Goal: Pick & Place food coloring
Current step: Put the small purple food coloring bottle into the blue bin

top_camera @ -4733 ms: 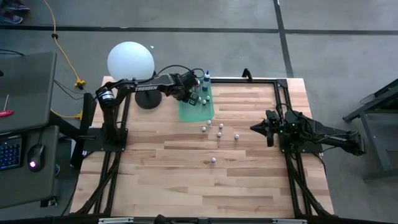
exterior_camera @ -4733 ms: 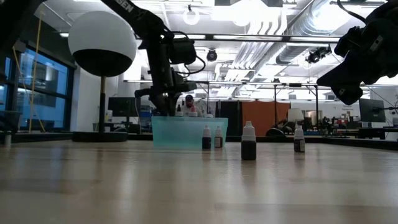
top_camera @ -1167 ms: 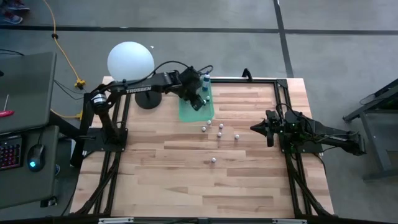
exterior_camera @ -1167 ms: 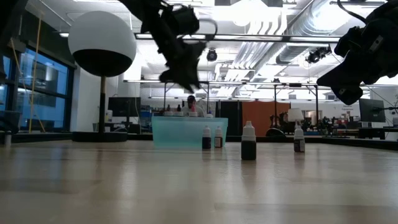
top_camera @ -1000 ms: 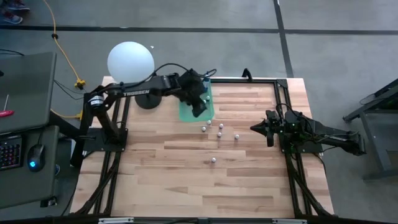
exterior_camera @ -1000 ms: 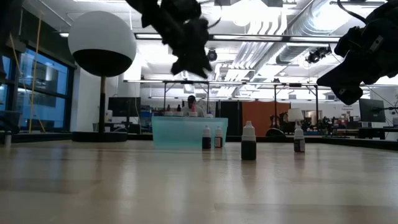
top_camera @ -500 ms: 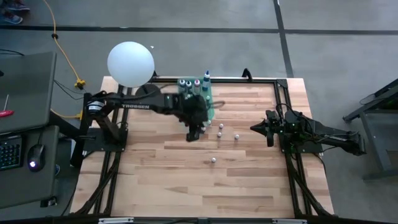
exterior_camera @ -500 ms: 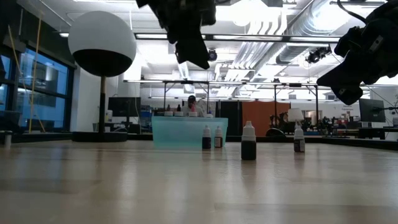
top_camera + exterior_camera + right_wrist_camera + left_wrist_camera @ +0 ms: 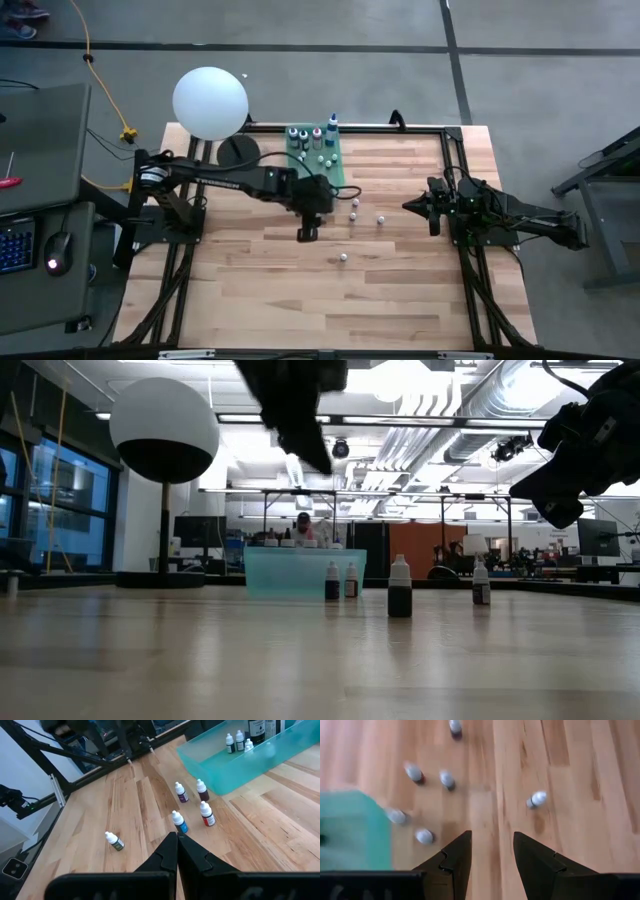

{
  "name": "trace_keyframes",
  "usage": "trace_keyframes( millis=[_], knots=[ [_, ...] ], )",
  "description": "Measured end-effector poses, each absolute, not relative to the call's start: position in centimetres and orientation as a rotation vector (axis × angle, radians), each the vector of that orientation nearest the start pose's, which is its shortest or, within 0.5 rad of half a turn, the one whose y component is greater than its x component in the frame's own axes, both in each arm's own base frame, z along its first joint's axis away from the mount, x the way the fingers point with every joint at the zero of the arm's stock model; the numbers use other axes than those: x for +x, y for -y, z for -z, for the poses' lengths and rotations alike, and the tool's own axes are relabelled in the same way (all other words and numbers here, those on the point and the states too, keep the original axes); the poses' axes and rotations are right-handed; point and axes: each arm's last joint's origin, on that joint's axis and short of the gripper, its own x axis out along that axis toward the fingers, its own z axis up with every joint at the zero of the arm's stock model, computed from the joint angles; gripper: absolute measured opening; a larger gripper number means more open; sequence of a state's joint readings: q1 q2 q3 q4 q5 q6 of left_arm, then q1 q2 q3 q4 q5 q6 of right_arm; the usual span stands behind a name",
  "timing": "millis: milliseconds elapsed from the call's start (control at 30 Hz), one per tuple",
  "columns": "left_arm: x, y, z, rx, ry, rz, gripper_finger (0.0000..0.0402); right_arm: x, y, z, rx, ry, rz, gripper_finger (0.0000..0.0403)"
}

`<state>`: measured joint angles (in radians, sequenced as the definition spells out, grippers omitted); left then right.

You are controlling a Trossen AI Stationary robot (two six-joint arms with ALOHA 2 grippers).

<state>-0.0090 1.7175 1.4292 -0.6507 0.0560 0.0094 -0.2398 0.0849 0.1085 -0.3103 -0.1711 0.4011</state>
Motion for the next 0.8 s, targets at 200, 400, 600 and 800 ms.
trace_keyframes(
  millis=[200, 400, 600, 800],
  knots=[
    [34.7, -0.6, -23.2, -0.175, -0.882, 0.071, 0.0143, 9.1, 1.7, -16.4, 0.458, -0.264, 0.124, 0.0],
    [34.0, -1.6, -21.0, -0.151, -0.823, -0.017, 0.0143, 9.1, 1.7, -16.4, 0.457, -0.264, 0.124, 0.0],
    [34.9, -2.4, -20.7, -0.06, -0.749, -0.055, 0.0143, 9.1, 1.7, -16.5, 0.456, -0.264, 0.124, 0.0],
    [35.4, -3.9, -20.4, -0.083, -0.708, -0.082, 0.0143, 9.1, 1.7, -16.5, 0.457, -0.263, 0.124, 0.0]
  ],
)
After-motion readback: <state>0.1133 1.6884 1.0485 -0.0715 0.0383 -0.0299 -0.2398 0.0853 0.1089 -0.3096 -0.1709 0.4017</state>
